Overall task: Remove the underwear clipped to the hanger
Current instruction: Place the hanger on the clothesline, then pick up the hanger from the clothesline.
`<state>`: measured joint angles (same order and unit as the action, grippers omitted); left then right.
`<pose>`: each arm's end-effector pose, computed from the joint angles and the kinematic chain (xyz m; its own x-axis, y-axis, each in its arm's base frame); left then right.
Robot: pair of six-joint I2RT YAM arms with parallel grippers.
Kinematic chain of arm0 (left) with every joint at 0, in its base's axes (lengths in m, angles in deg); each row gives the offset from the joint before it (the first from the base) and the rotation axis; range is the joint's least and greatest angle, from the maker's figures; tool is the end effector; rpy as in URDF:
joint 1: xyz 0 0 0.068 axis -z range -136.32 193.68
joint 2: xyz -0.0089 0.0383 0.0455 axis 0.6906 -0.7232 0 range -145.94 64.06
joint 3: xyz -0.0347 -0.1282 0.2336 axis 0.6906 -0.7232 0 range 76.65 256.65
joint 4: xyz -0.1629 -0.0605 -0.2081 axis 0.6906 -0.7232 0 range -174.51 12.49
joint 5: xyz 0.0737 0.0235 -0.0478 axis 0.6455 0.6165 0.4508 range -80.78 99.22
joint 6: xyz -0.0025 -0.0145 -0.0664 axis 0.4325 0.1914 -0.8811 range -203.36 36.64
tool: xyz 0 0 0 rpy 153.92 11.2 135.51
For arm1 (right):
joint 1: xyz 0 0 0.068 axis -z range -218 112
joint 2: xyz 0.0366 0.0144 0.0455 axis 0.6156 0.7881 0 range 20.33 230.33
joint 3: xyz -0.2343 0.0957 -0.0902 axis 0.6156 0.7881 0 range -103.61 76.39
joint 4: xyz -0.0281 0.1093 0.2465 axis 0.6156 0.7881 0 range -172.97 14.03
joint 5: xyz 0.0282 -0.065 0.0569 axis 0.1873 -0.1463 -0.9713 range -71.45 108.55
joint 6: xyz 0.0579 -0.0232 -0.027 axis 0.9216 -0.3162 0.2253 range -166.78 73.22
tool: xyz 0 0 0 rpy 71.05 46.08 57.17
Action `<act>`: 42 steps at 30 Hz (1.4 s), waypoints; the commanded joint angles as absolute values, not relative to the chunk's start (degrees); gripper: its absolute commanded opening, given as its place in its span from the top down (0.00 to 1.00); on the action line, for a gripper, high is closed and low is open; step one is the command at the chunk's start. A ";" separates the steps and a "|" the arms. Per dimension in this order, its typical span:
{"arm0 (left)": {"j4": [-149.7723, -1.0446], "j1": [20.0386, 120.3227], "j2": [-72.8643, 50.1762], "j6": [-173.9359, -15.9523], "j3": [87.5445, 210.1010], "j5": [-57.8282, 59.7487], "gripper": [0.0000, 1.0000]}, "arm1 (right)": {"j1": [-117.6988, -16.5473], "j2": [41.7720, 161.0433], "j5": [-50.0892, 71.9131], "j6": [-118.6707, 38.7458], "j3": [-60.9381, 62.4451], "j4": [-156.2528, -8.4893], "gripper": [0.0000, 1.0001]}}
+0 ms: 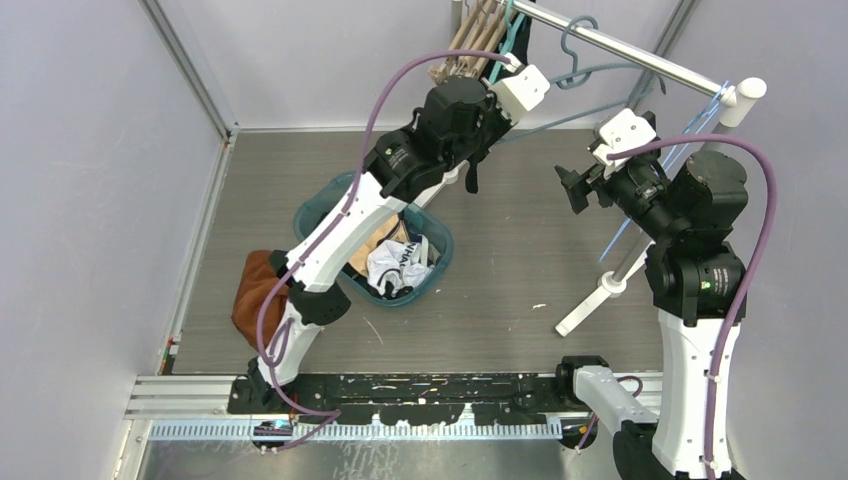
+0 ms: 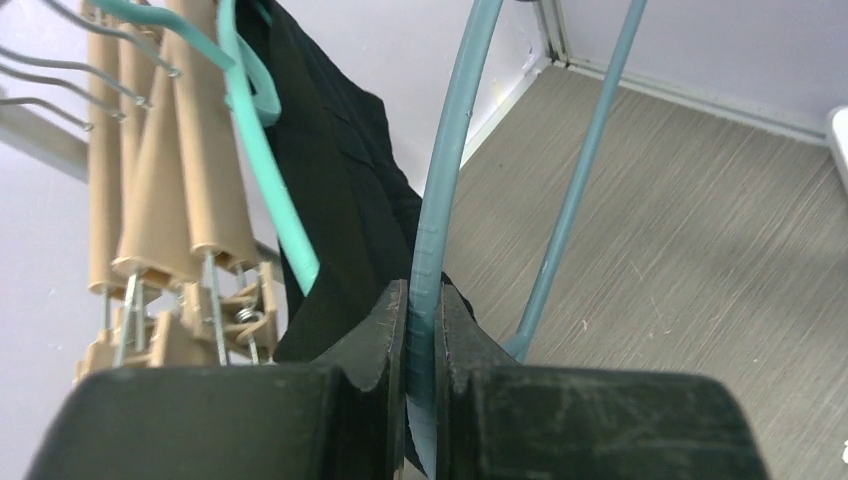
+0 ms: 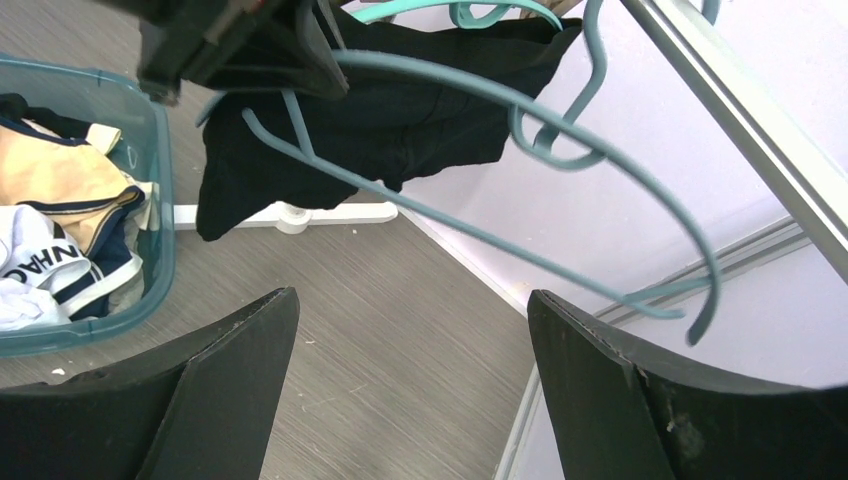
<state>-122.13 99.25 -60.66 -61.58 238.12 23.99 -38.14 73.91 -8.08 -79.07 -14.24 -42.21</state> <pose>0.2728 -0.3735 0.5105 0.1711 0.3851 -0.9069 0.6368 0.6591 0.4001 0.1559 0.0249 0.5162 0.1854 -0.4771 -0.8591 -0.4146 0.7546 -0.5086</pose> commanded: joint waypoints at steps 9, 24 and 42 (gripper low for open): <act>-120.77 102.32 -60.26 -59.36 239.61 24.73 0.82 | -37.73 74.32 -10.08 -76.79 -12.51 -45.52 0.09; -128.55 103.12 -46.18 -65.41 230.26 17.78 0.14 | -37.76 78.08 -16.35 -75.69 -12.43 -45.26 0.11; -122.02 94.97 -46.67 -74.30 225.28 13.63 0.38 | -37.73 78.37 -18.47 -74.93 -11.25 -45.10 0.11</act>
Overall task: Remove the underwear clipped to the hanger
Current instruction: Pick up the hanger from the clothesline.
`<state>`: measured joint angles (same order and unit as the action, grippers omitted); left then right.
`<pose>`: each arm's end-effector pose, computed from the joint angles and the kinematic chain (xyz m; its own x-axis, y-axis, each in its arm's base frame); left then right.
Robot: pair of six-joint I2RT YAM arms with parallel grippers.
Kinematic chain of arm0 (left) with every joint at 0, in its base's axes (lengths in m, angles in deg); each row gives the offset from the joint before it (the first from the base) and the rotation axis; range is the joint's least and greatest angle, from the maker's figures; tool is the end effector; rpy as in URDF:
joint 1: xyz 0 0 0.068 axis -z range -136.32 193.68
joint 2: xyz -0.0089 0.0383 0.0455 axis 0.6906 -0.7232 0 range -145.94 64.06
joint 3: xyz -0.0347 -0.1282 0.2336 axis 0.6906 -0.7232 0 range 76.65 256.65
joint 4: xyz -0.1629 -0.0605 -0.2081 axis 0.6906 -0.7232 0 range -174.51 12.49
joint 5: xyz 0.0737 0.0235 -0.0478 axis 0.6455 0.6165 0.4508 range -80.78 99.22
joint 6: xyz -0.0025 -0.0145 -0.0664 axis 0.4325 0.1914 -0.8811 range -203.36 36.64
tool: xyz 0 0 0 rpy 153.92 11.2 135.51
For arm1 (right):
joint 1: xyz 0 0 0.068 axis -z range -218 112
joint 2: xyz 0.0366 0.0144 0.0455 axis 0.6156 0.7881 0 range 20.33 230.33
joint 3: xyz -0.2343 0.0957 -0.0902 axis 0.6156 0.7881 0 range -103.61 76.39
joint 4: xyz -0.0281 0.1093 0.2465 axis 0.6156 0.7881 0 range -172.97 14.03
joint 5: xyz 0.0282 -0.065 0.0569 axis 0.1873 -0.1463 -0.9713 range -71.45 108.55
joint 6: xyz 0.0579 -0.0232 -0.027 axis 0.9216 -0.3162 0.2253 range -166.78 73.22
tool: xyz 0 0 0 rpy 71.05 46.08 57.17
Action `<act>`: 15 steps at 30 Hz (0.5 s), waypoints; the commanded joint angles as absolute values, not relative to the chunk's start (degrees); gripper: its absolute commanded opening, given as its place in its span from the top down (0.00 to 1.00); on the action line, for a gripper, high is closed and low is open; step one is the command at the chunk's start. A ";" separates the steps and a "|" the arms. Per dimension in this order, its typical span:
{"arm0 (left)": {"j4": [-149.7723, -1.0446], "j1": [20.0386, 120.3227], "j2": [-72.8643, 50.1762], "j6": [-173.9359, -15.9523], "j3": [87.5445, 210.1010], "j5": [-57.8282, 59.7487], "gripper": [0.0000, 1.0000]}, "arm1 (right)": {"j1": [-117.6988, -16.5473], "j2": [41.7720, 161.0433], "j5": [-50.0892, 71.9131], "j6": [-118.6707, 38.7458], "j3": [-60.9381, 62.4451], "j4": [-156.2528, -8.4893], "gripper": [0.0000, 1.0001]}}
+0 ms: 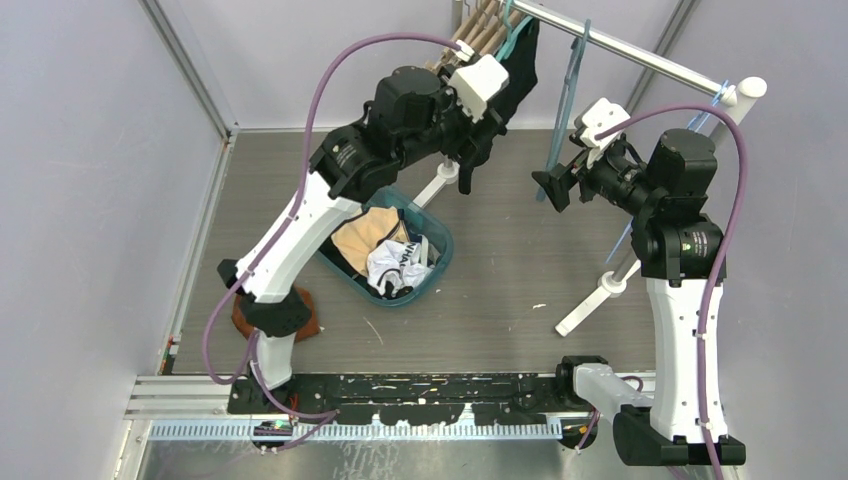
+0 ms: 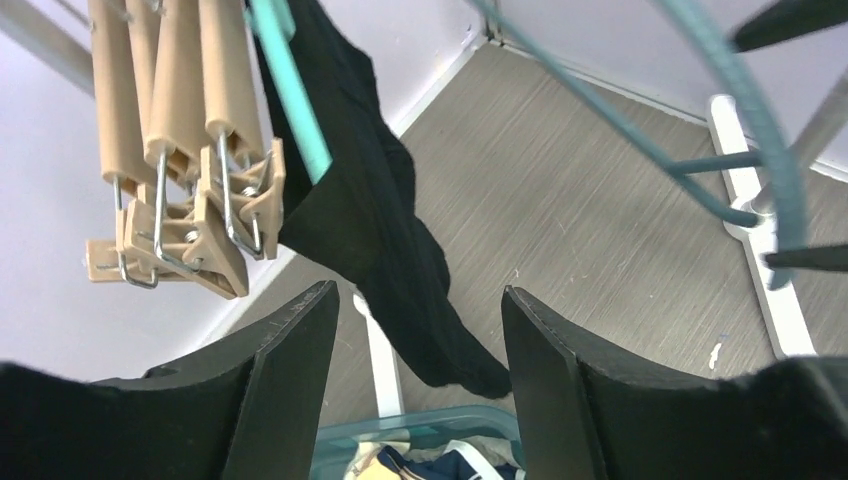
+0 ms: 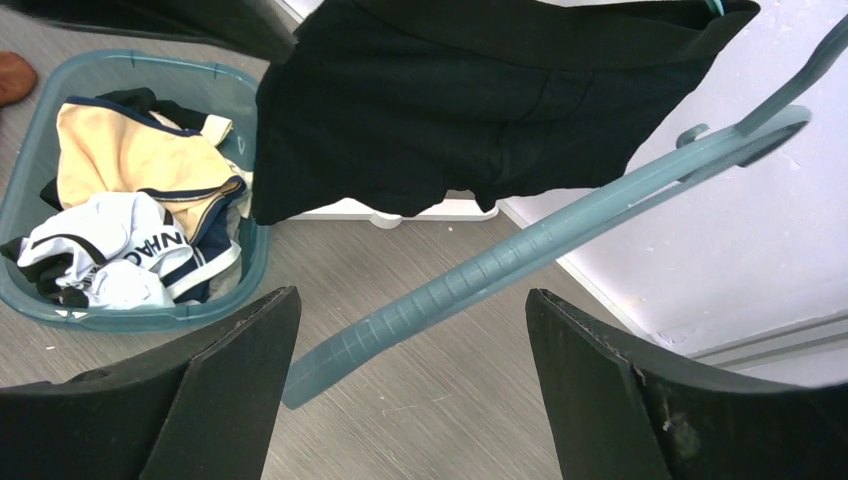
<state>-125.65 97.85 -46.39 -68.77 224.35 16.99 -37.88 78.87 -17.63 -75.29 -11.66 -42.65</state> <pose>0.2421 -0.3229 0.5350 0.0758 0.3215 -0.9439 0.7301 0.6268 0.2722 0.1931 0.0319 0.4909 0.1112 -0.3855 -0.9160 -0.5976 0.7105 -0.3716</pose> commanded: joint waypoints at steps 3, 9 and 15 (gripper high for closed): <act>-122.72 93.93 -46.88 -76.03 225.04 12.49 0.37 | -37.73 77.99 -18.36 -75.29 -10.37 -45.00 0.11; -122.70 91.66 -47.94 -78.77 225.81 11.24 0.38 | -37.75 77.39 -18.36 -75.81 -8.20 -45.41 0.11; -123.76 89.01 -49.74 -83.75 226.90 7.25 0.43 | -37.76 77.12 -17.03 -76.86 -7.14 -45.52 0.12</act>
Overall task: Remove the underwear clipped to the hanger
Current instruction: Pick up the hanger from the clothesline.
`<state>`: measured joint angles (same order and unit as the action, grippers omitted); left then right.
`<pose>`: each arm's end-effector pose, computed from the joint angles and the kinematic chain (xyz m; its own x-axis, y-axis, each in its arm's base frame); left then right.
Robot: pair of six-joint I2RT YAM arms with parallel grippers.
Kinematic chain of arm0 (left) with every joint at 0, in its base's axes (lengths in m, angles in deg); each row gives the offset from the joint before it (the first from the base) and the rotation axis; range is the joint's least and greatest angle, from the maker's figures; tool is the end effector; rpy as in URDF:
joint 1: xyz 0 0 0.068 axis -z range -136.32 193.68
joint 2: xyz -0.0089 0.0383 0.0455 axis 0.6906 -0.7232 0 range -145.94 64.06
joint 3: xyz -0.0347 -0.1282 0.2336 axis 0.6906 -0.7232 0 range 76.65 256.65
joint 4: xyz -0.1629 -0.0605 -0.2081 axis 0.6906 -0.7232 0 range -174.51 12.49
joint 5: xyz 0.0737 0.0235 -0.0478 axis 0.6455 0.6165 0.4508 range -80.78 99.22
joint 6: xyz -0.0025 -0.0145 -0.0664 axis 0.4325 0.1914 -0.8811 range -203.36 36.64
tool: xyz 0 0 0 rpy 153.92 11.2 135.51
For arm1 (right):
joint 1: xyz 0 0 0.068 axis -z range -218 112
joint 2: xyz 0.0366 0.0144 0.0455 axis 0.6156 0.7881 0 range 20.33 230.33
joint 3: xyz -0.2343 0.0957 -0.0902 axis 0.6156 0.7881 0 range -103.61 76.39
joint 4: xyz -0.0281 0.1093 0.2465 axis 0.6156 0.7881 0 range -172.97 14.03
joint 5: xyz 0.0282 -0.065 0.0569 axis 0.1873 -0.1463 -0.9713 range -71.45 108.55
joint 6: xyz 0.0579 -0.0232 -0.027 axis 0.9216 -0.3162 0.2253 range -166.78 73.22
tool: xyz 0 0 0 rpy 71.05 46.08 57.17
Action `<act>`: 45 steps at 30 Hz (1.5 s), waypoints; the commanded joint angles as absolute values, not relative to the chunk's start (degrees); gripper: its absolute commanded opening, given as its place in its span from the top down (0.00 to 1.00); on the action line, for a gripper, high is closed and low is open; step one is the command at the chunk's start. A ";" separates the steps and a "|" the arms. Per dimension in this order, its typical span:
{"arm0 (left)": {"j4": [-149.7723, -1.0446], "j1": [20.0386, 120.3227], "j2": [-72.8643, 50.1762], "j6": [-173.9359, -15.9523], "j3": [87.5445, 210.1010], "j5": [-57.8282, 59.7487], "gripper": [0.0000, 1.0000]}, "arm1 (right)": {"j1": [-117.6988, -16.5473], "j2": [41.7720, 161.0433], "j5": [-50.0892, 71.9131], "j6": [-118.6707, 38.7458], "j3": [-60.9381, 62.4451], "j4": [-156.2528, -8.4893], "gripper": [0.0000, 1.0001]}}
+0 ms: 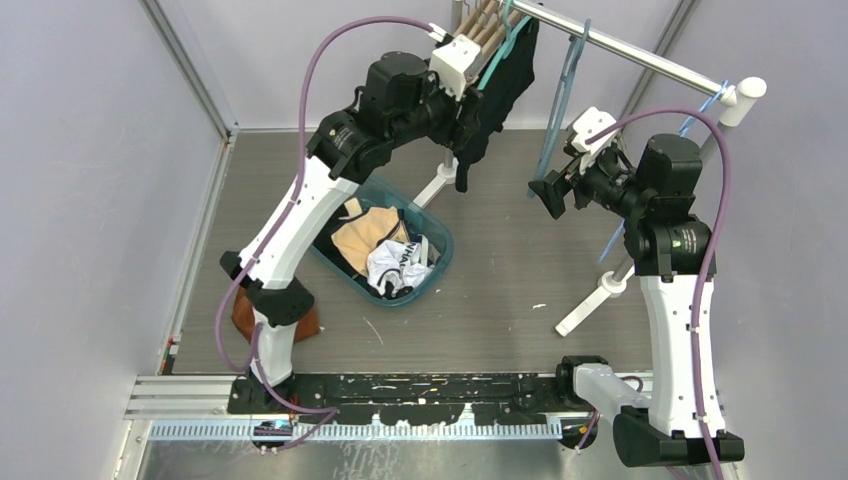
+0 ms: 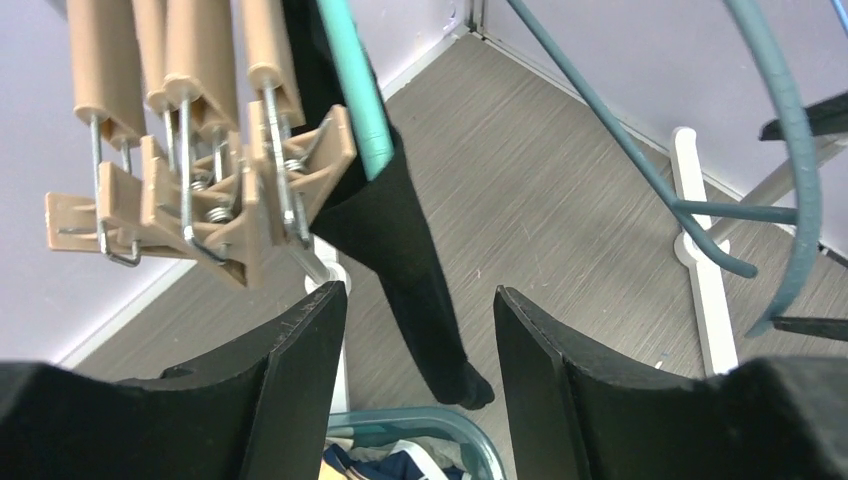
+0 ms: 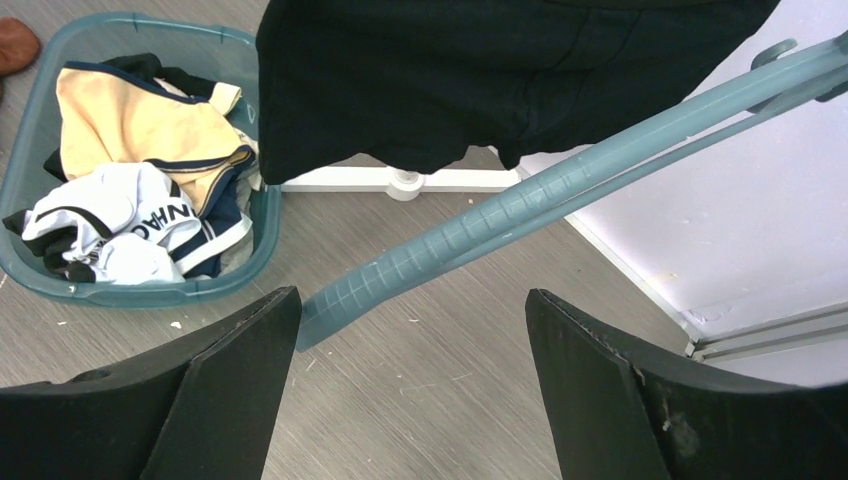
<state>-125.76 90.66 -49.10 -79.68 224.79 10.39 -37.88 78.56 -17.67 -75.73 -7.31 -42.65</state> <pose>0.2888 -0.3080 0.5183 -0.1102 0.2123 -0.9710 0.7260 0.6844 0.0672 0.2021 0.0319 0.4680 0.0514 -0.3907 -0.9191 -0.6224 0.7072 -0.3354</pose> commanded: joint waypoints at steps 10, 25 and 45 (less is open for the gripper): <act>-121.85 88.51 -52.69 -84.57 227.66 7.72 0.45 | -37.78 77.22 -16.98 -77.27 -6.02 -45.70 0.11; -118.56 88.50 -56.79 -83.48 232.15 8.63 0.52 | -37.80 78.08 -16.95 -77.63 -4.95 -46.01 0.11; -118.58 88.48 -51.37 -83.19 232.18 10.06 1.00 | -37.82 78.93 -17.22 -77.46 -5.58 -46.23 0.12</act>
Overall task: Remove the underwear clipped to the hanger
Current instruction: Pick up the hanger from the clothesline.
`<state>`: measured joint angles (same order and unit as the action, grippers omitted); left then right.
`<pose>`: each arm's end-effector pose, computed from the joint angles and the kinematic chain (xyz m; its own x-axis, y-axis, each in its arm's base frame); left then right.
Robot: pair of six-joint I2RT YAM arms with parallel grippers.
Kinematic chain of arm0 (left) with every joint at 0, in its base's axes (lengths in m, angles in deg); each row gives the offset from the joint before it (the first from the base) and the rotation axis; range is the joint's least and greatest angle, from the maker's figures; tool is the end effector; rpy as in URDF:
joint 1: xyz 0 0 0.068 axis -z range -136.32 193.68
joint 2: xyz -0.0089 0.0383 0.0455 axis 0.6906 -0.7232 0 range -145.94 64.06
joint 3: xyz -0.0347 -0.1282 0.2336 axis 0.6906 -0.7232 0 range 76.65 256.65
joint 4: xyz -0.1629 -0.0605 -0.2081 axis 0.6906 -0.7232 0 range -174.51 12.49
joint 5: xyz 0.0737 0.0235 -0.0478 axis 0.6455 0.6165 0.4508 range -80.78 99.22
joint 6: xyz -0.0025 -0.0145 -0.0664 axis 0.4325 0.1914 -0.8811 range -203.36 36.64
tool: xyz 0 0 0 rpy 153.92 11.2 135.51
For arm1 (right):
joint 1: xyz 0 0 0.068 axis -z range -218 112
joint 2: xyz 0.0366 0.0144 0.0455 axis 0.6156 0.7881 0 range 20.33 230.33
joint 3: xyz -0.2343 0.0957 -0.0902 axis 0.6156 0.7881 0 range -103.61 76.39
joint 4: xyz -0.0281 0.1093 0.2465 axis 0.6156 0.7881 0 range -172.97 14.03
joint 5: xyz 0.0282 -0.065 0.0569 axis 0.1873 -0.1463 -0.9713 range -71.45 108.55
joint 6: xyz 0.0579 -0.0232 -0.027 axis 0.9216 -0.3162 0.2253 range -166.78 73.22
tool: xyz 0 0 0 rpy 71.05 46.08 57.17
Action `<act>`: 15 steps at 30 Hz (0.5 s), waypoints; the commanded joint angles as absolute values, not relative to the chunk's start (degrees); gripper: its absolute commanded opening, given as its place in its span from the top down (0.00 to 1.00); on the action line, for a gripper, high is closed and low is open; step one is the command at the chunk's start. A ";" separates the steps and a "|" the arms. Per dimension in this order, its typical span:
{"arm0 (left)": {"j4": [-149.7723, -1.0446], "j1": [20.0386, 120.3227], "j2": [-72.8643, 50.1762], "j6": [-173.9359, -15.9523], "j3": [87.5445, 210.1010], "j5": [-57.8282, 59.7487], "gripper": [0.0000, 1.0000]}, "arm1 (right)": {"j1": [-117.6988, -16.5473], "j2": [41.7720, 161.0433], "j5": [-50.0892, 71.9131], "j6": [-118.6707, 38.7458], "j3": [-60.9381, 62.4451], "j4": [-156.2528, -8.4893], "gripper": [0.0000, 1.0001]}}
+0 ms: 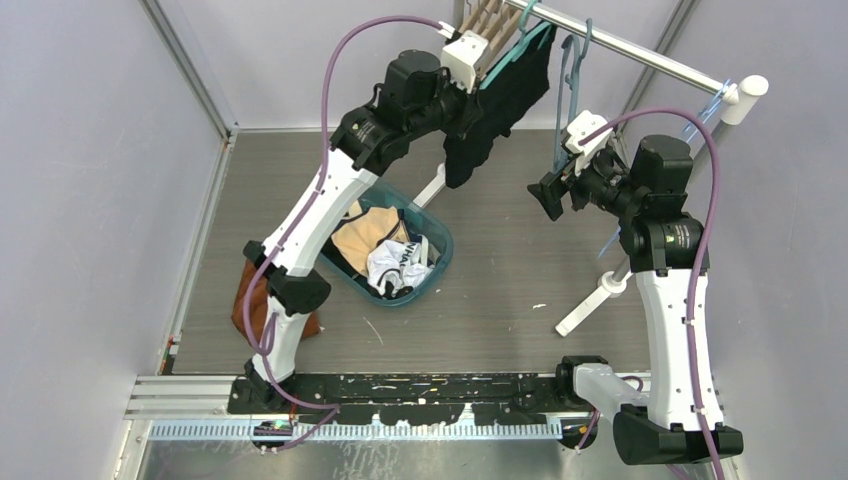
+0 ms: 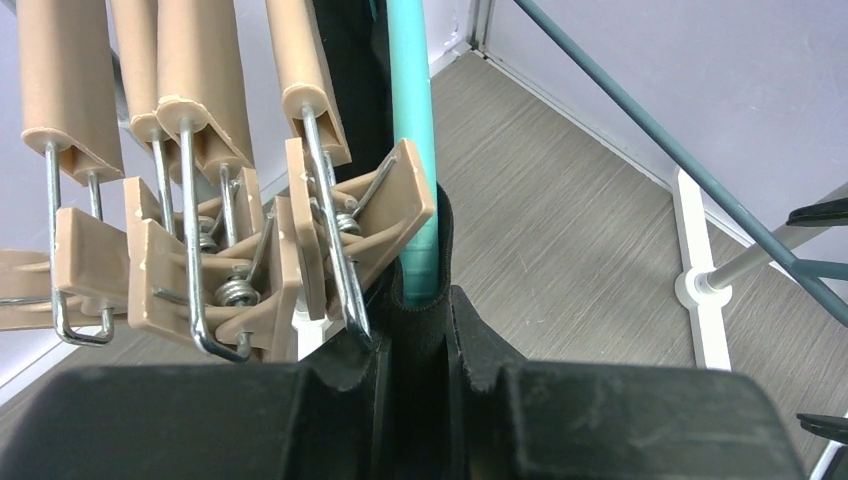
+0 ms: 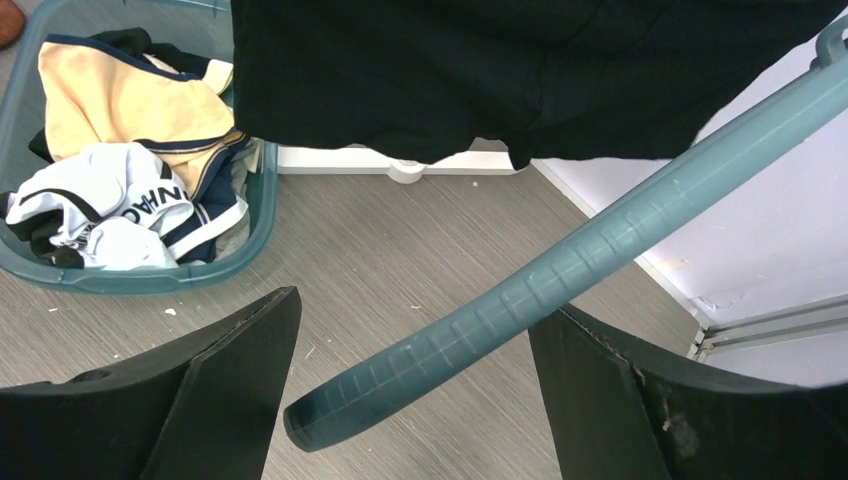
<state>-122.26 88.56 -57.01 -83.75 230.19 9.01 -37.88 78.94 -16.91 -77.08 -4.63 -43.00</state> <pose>0.3279 -0.3269 0.4963 -0.1555 0.1454 -0.9771 0.7072 0.7070 -0.0073 0.2109 0.0313 0.4523 0.0177 -0.4110 -0.9114 -0.6283 0.7045 -0.3299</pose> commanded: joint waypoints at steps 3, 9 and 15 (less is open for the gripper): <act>-118.71 88.45 -49.69 -83.17 231.67 10.08 1.00 | -37.82 78.79 -17.13 -77.67 -5.62 -46.06 0.11; -118.94 88.44 -47.39 -82.98 230.84 10.10 1.00 | -37.82 78.94 -17.61 -77.42 -5.94 -46.06 0.12; -119.37 88.44 -44.19 -83.14 225.84 8.78 1.00 | -37.82 78.03 -17.19 -77.74 -5.16 -45.88 0.11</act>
